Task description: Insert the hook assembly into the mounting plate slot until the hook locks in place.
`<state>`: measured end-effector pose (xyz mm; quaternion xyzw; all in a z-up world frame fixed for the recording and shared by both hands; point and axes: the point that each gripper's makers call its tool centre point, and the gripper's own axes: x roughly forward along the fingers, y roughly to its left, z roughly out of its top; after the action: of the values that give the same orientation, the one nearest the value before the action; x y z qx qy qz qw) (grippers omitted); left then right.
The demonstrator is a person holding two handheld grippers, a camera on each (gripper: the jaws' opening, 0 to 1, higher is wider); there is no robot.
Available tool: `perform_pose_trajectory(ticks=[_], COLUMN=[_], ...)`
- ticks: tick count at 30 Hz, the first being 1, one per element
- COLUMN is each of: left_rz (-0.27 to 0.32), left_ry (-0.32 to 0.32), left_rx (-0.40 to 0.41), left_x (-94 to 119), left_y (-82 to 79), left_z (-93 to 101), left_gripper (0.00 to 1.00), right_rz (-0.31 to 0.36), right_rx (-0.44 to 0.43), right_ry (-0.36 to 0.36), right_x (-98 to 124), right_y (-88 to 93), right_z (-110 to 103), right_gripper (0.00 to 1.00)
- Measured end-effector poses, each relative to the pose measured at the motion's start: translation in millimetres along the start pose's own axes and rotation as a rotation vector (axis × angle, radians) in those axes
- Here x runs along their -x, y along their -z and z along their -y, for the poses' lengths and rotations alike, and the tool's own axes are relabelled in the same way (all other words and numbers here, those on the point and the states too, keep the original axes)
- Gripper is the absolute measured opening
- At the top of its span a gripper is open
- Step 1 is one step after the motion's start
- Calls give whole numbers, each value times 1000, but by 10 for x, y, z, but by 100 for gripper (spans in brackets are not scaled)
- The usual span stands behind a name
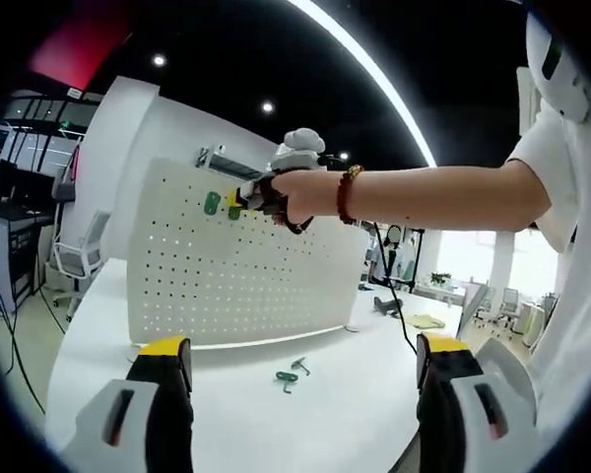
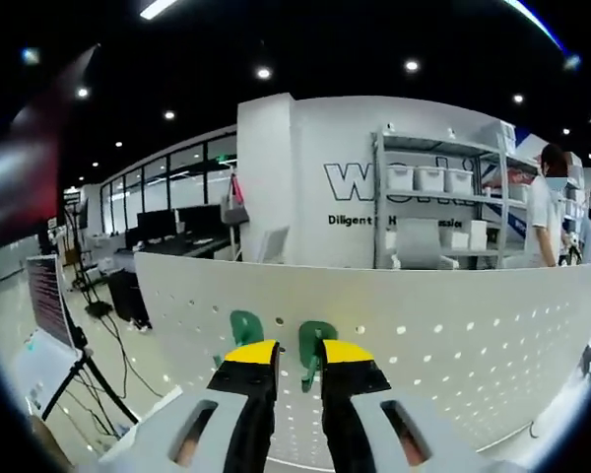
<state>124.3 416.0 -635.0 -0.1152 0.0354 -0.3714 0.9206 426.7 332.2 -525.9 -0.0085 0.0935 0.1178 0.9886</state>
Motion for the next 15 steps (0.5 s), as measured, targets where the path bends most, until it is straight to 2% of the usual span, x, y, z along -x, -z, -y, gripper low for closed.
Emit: perform_pose_trajectory(ticks=[7,15], left_rz=[-6,-14], left_ry=[11,18], left_rx=[-10,-28], left_x=[-44,-54], left_y=[-21,-48], left_z=[27,148], left_gripper=[97,97], right_rz=[3,19], right_rx=[10,18], right_ry=[-17,-75], right_x=[30,213], right_y=[2,-55], right_z=[-9,-54], right_gripper=[19,21])
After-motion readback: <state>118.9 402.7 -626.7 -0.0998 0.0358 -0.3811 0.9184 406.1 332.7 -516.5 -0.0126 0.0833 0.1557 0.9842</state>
